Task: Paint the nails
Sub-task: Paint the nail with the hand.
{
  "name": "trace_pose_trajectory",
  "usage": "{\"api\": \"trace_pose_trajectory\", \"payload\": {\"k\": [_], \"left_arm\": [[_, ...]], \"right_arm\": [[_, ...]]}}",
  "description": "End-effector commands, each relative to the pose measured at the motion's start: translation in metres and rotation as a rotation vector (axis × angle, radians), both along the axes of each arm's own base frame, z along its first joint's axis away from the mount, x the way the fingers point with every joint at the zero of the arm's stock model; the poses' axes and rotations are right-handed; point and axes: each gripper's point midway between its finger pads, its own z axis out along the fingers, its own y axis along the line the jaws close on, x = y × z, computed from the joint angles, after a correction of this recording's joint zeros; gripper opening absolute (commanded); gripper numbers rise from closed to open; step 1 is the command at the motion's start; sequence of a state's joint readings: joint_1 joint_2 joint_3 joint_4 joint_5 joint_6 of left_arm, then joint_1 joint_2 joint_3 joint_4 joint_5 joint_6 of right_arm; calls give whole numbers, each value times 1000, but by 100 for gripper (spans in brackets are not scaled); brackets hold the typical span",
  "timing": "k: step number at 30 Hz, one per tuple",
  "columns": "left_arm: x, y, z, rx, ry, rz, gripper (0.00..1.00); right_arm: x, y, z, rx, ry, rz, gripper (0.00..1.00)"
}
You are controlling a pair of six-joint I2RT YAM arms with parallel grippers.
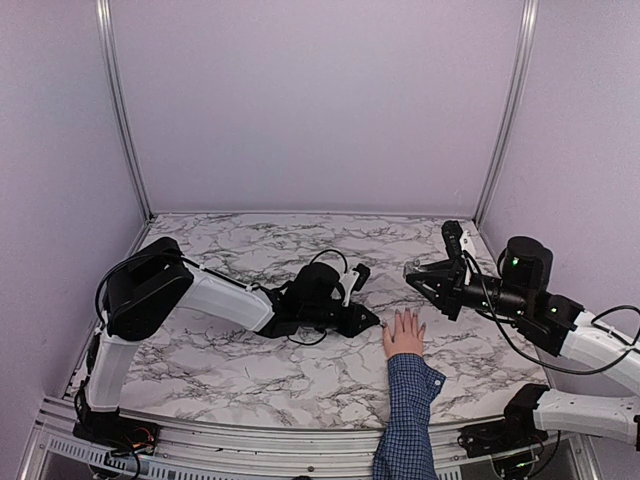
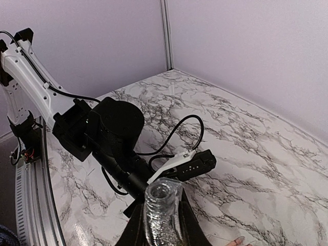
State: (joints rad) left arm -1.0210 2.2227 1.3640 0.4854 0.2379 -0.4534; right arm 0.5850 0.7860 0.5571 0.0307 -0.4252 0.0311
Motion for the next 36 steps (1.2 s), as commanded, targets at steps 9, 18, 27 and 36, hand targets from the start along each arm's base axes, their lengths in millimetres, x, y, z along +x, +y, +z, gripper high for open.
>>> {"api": "trace_pose_trajectory", "payload": {"k": [9,18,27,36], "left_arm": [[8,-8,5,-25,-16,2,0],[15,-8,3,-24,-14,9,0],[21,-8,6,-28,-19,15,0],[25,-11,7,-32,-21,13,0]], "right_arm": [[2,-3,15,36,-35,-17,0],[2,-3,16,37,-36,-16,0],[3,-3,15,36,-34,-17,0],[3,-2,14,35,-31,-17,0]]}}
